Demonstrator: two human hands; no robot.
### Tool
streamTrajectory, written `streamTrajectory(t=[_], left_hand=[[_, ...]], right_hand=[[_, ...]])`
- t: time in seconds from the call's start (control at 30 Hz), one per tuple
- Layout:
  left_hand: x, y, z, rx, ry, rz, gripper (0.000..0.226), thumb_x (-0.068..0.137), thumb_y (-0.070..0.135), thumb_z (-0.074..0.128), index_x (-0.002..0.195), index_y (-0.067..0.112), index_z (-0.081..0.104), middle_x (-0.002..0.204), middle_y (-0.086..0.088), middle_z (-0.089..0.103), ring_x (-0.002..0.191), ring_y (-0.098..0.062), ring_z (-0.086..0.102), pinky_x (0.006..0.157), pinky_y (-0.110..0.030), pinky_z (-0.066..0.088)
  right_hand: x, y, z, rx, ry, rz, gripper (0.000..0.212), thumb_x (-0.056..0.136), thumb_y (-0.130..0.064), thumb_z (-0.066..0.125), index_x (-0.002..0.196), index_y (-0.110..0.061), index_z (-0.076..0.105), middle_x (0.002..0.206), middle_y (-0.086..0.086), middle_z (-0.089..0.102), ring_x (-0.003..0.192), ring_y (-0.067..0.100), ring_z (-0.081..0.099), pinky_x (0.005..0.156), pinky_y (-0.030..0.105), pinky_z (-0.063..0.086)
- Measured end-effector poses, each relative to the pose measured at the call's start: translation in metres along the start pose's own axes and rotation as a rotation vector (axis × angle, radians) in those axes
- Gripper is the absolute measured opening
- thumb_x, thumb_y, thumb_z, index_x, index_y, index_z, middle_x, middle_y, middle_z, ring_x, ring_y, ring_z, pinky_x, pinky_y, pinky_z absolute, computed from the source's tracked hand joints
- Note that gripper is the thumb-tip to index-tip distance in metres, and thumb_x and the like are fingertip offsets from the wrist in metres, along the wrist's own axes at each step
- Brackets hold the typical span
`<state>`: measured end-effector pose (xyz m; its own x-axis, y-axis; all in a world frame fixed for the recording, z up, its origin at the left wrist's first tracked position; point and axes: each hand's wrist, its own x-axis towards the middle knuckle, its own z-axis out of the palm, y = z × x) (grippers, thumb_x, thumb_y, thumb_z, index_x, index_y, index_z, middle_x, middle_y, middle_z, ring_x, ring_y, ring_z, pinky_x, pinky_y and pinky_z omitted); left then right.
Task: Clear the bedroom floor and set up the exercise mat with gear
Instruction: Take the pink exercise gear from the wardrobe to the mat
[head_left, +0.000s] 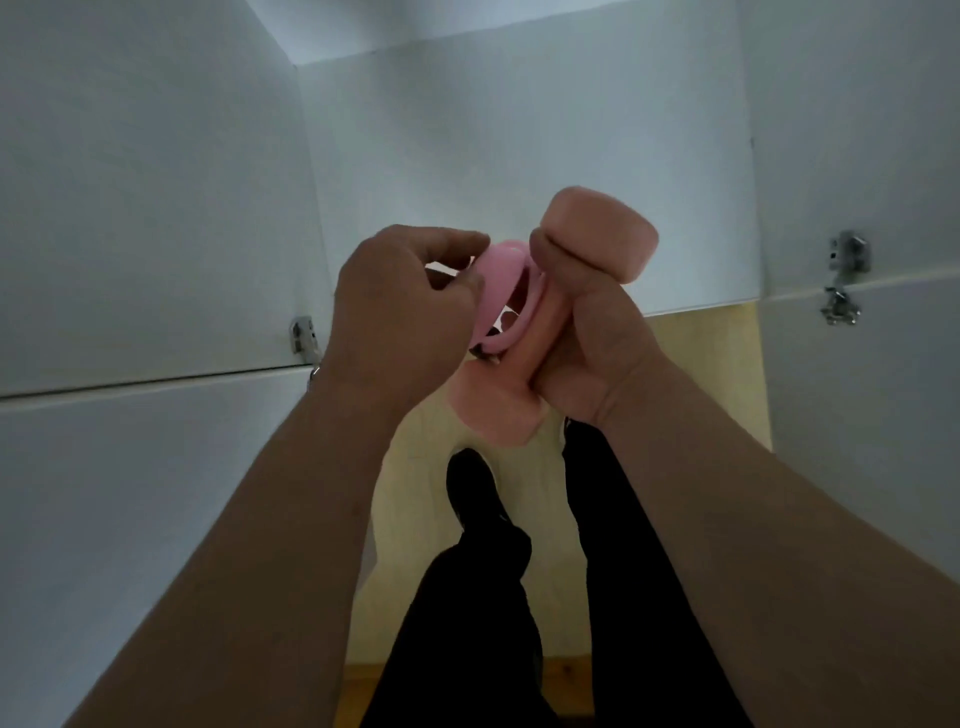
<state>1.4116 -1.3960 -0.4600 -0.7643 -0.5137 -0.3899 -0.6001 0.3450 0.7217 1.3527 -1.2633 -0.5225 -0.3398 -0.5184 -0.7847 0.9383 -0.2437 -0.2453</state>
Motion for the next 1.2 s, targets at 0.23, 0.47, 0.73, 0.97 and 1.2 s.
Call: streamTrajectory(t=[0.23, 0.47, 0.73, 0.97, 1.2], left_hand=[[-0.095, 0.066, -0.046, -0.122, -0.088, 0.037, 0.024, 0.078, 0.008, 0.082, 0.094, 0.026, 0.081, 0.085, 0.007, 0.079, 0.085, -0.004, 0.075, 0.090, -0.034, 0.060], [-0.190, 0.114, -0.090, -0.258, 0.062, -0.022, 0.018, 0.078, 0.014, 0.082, 0.096, 0.016, 0.077, 0.078, -0.003, 0.079, 0.075, -0.019, 0.077, 0.078, -0.040, 0.063], [-0.290, 0.153, -0.124, -0.327, 0.551, -0.145, 0.007, 0.082, 0.018, 0.073, 0.086, 0.024, 0.076, 0.068, 0.005, 0.075, 0.061, -0.011, 0.070, 0.080, -0.045, 0.063], [-0.393, 0.186, -0.153, -0.196, 0.698, -0.117, 0.005, 0.085, 0.028, 0.069, 0.083, 0.031, 0.073, 0.073, 0.009, 0.073, 0.073, -0.013, 0.073, 0.074, -0.033, 0.059], [-0.470, 0.209, -0.205, -0.057, 0.830, 0.012, 0.008, 0.091, 0.029, 0.067, 0.093, 0.028, 0.075, 0.078, 0.016, 0.070, 0.075, -0.005, 0.069, 0.066, -0.016, 0.047]], right_hand=[[-0.129, 0.017, 0.033, 0.023, -0.042, -0.067, 0.039, 0.096, -0.032, 0.069, 0.125, -0.007, 0.063, 0.121, 0.017, 0.066, 0.116, 0.034, 0.066, 0.105, 0.051, 0.049], [-0.240, 0.014, 0.050, -0.151, -0.090, -0.103, 0.030, 0.097, -0.023, 0.068, 0.121, -0.009, 0.056, 0.114, 0.016, 0.056, 0.103, 0.028, 0.058, 0.093, 0.046, 0.051], [-0.347, -0.005, 0.069, -0.224, -0.158, -0.048, 0.037, 0.086, -0.023, 0.081, 0.111, -0.019, 0.054, 0.112, 0.011, 0.060, 0.107, 0.030, 0.063, 0.104, 0.065, 0.045], [-0.453, -0.009, 0.102, -0.326, -0.235, -0.029, 0.023, 0.089, -0.026, 0.078, 0.103, -0.016, 0.063, 0.093, 0.006, 0.069, 0.088, 0.030, 0.070, 0.093, 0.061, 0.053], [-0.524, 0.025, 0.158, -0.557, -0.270, -0.169, 0.018, 0.088, -0.032, 0.078, 0.095, -0.018, 0.070, 0.082, 0.002, 0.070, 0.086, 0.024, 0.070, 0.091, 0.049, 0.057]])
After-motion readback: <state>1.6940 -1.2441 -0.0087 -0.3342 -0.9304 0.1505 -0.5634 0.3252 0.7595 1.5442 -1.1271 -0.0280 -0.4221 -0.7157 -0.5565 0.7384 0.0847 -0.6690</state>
